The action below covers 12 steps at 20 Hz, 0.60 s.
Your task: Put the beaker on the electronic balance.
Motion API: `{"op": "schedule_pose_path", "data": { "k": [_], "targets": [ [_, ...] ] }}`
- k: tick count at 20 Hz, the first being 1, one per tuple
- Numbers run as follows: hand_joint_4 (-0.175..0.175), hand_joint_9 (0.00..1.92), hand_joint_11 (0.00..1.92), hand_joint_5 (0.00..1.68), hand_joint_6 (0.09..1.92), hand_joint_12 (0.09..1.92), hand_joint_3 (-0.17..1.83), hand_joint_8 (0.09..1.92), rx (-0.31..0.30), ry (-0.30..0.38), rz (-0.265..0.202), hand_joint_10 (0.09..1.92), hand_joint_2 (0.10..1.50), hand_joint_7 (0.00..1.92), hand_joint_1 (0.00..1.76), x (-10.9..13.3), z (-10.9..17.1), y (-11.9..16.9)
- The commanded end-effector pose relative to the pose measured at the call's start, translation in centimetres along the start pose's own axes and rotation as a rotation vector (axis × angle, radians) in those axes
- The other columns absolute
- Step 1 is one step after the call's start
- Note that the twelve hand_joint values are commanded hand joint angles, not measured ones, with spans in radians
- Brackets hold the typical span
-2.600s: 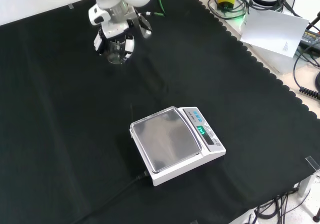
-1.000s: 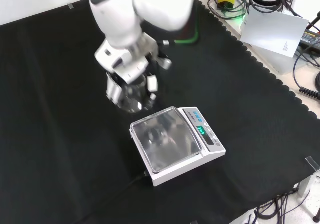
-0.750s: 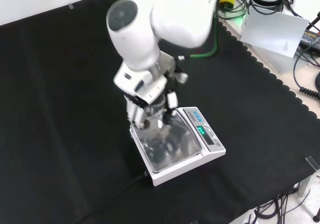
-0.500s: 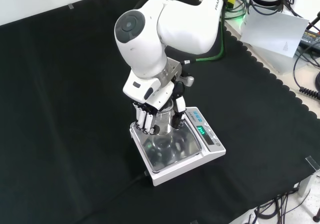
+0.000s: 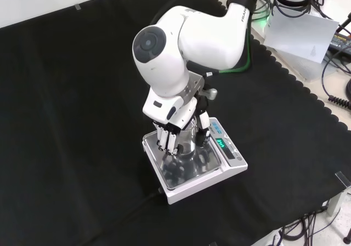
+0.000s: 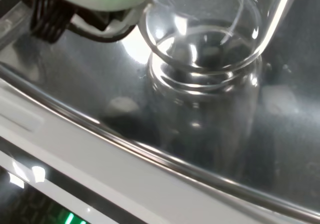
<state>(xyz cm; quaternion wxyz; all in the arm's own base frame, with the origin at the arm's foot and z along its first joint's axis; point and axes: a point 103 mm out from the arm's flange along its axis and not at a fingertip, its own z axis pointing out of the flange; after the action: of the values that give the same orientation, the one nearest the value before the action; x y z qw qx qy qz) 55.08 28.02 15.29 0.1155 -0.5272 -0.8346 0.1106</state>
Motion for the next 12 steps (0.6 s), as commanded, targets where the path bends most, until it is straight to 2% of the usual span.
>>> {"op": "schedule_pose_path", "data": {
  "k": [1, 3, 4, 6, 7, 8, 10, 12],
  "targets": [
    [0.019, 1.32, 1.48, 0.97, 1.23, 0.75, 0.88, 1.4, 0.038, -0.021, -0.008, 1.15, 0.72, 0.95, 1.23, 0.42, 0.67, 0.43],
    [-0.107, 1.32, 1.49, 0.98, 1.2, 0.73, 0.8, 1.45, 0.054, -0.021, -0.009, 1.13, 0.73, 0.89, 1.18, 0.37, 0.71, 0.51],
    [-0.141, 1.31, 1.5, 0.98, 1.19, 0.72, 0.78, 1.46, 0.058, -0.018, -0.01, 1.12, 0.74, 0.86, 1.17, 0.37, 0.7, 0.57],
    [-0.168, 1.29, 1.5, 0.96, 1.19, 0.69, 0.7, 1.44, 0.071, -0.015, -0.014, 1.1, 0.78, 0.82, 1.15, 0.37, 0.66, 0.63],
    [-0.172, 1.28, 1.51, 0.95, 1.19, 0.67, 0.65, 1.42, 0.081, -0.021, -0.014, 1.08, 0.81, 0.79, 1.15, 0.34, 0.64, 0.58],
    [-0.165, 1.27, 1.52, 0.83, 1.22, 0.64, 0.68, 1.37, 0.086, -0.024, -0.016, 1.04, 0.75, 0.76, 1.16, 0.31, 0.58, 0.54],
    [-0.109, 1.25, 1.48, 0.54, 1.18, 0.61, 0.82, 1.2, 0.089, -0.015, -0.021, 0.88, 0.6, 0.68, 1.15, 0.28, 0.37, 0.45],
    [-0.053, 1.2, 1.27, 0.34, 0.83, 0.73, 0.84, 1.07, 0.086, -0.013, -0.025, 0.73, 0.52, 0.57, 1.08, 0.34, 0.12, 0.37]
  ]
}}
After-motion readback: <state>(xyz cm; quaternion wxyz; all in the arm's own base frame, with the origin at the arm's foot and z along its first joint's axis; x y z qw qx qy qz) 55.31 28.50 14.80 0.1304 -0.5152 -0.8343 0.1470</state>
